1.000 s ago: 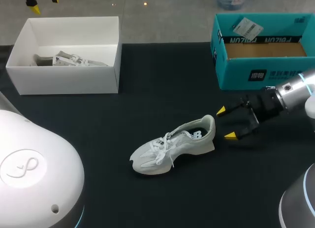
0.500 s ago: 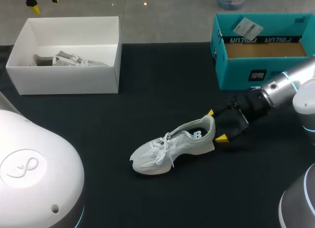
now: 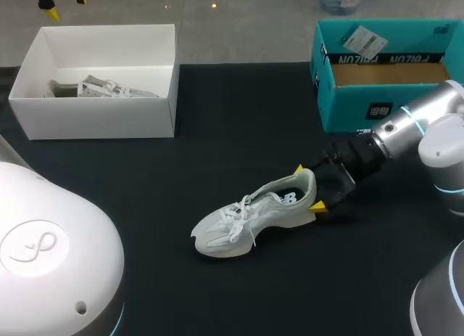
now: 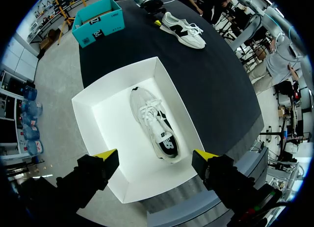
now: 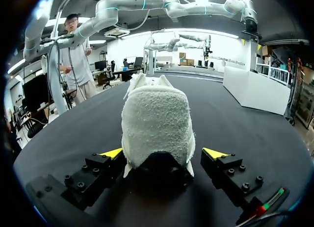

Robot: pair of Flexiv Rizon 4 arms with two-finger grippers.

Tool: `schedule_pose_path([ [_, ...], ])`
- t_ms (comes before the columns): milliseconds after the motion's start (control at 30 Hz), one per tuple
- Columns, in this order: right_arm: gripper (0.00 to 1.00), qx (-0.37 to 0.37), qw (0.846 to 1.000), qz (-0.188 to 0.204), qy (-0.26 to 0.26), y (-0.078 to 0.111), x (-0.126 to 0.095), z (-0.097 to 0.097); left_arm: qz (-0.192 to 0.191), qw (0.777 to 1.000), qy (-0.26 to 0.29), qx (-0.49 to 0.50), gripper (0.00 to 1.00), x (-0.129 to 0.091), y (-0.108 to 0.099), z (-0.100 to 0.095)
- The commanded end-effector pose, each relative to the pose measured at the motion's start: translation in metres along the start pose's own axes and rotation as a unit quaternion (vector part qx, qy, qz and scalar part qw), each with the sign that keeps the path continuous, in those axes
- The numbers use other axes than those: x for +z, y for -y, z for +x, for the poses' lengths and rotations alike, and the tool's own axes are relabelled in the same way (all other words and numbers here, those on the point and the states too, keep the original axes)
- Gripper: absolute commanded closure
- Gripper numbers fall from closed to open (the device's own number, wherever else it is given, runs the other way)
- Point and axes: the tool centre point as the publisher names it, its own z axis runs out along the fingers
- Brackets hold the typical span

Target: Take the shoe out of the shoebox, open the shoe tongue, remove and reinsert the insole, then place the shoe into the shoebox

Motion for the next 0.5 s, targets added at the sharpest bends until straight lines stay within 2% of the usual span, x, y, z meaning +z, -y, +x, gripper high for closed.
schedule_pose_path([
  [33,0.00,0.001,1.000,-0.001,0.000,-0.001,0.006,0.002,0.000,1.000,-0.001,0.000,0.00,0.000,-0.001,0.000],
  [300,0.00,0.001,1.000,-0.002,-0.015,-0.005,0.022,0.002,0.000,1.000,-0.001,0.000,0.00,0.000,-0.001,0.000],
  [500,0.00,0.006,1.000,-0.004,-0.016,-0.001,0.028,0.004,0.000,1.000,-0.001,0.000,0.00,0.000,-0.001,0.000],
])
